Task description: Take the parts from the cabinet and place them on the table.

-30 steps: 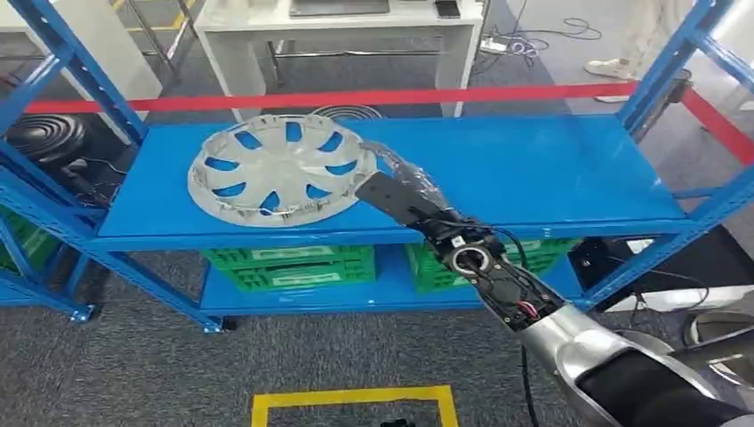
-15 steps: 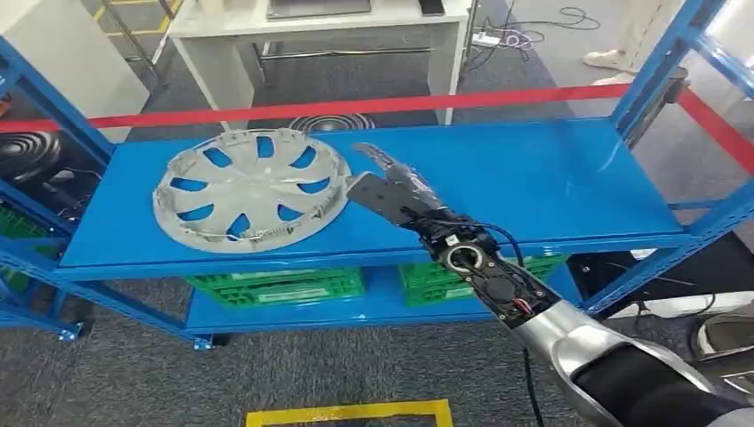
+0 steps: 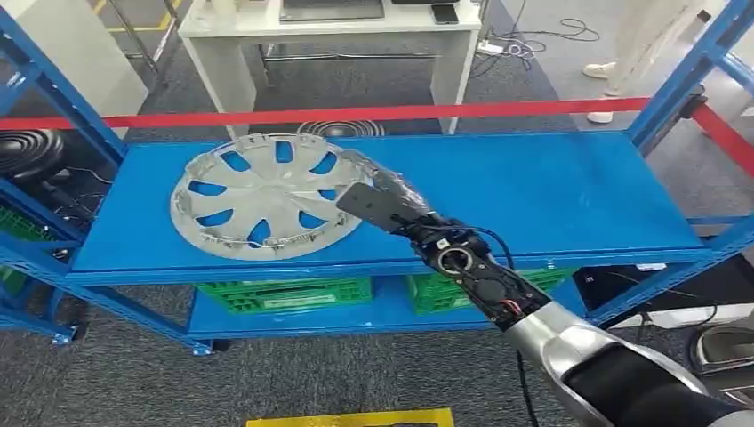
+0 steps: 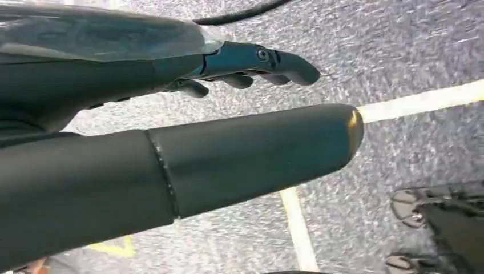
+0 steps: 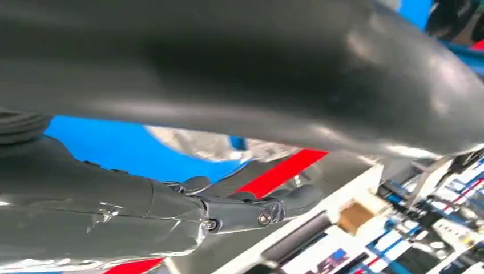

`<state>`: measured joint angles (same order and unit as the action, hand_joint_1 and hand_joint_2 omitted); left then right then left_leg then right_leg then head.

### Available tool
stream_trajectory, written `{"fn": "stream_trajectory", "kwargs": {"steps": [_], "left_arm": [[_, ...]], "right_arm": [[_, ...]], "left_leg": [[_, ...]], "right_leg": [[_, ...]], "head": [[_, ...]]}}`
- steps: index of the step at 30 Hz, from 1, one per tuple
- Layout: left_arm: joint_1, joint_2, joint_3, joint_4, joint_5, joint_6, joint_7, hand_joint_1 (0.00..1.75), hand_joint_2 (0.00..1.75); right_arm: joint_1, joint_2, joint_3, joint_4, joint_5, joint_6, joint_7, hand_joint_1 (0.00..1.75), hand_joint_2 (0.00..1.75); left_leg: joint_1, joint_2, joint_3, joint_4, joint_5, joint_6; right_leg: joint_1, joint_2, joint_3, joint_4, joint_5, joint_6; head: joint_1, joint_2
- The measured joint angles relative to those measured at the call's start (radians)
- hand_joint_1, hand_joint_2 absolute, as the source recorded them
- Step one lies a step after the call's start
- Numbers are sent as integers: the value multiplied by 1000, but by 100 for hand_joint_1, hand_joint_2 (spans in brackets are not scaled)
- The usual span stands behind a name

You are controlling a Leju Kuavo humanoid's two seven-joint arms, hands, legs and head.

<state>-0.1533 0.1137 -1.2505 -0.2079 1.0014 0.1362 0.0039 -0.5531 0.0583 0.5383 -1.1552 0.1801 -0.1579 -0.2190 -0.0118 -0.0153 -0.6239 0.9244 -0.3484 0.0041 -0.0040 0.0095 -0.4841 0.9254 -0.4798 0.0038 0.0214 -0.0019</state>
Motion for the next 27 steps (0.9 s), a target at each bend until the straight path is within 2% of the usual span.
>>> {"fn": "stream_trajectory", "kwargs": {"steps": [2,7,23,24,27], "left_arm": [[0,3,4,0,3,2,-15,0,0],[0,7,5,0,-3,3,-19,0,0],[19,27,5,0,-4,-5,20,0,0],[19,27,5,0,-1,-5,21,0,0],[20,24,8,0,5,-3,18,0,0]], "right_arm": [[-16,12,10,11,0,4,0,0,0],[-26,31,27,27,-7,2,11,0,0],[-31,58,60,73,-5,-16,-1,0,0],[-35,58,62,78,8,-18,3,0,175],[-64,61,72,118,53,-28,30,0,175]], "left_leg": [[0,0,0,0,-1,2],[0,-1,1,0,-1,4],[5,0,6,-2,0,3],[5,0,6,-2,0,3],[6,0,6,-2,0,3]], "right_leg": [[0,-1,1,-3,0,5],[0,-2,2,-3,1,10],[2,-2,5,-3,1,10],[3,-2,5,-3,1,10],[3,-2,5,-3,1,10]], "head": [[0,0],[0,0],[-1,0],[-1,0],[-1,0]]}}
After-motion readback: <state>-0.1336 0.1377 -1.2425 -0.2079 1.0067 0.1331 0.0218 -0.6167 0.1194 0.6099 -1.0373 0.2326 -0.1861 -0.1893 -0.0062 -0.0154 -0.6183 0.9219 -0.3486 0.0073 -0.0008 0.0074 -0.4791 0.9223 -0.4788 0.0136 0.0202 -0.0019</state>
